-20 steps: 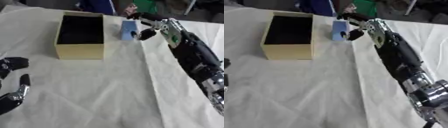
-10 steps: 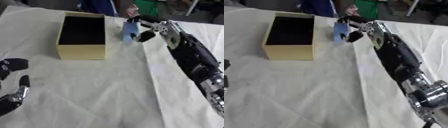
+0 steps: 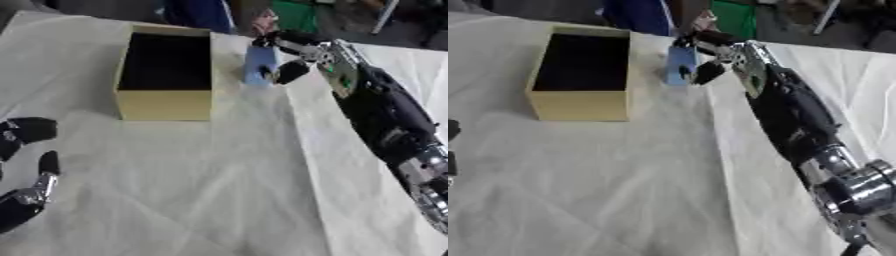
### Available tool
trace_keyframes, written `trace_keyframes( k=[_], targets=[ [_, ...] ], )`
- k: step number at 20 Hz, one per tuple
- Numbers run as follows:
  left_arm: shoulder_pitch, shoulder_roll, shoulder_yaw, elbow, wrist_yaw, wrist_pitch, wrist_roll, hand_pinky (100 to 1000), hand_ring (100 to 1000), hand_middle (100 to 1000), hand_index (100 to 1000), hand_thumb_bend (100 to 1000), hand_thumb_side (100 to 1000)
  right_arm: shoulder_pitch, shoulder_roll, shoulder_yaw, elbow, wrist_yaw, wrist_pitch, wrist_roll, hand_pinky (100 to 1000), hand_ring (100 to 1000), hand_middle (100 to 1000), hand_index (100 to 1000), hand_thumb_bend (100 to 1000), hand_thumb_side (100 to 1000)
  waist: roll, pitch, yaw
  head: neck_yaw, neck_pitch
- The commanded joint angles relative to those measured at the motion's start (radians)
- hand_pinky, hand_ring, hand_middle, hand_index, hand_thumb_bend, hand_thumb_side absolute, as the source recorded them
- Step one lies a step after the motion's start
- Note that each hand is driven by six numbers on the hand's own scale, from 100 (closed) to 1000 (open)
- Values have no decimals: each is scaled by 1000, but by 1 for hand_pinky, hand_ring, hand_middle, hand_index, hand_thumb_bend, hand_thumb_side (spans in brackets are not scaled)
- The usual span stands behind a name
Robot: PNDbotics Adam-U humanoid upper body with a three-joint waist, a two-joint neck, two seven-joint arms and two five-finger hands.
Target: Pick up objects on the table and place them in the box.
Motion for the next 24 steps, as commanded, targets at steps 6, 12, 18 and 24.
trace_keyframes(
  k=[6,12,18,24],
  targets=[
    [-16,11,1,-12,10,0,-2,828,787,738,718,100,251,-29,-17,11,-75,-25,-24,2,891,850,487,938,100,226,3,-25,-1,-4,-15],
    [-16,13,2,-12,12,1,-2,828,787,738,717,100,251,-55,-23,43,-192,-94,-63,37,892,851,486,939,100,219,2,-29,-6,1,-21],
    [-16,13,-2,-11,13,0,-5,828,787,738,717,100,251,-77,-17,90,-335,-206,-92,93,891,852,484,940,100,214,1,-32,-4,-3,-25],
    [-18,9,-8,-10,16,0,-11,828,787,737,717,100,251,-95,19,116,-382,-243,-88,142,892,853,489,942,100,215,1,-33,6,-12,-27]
  ],
)
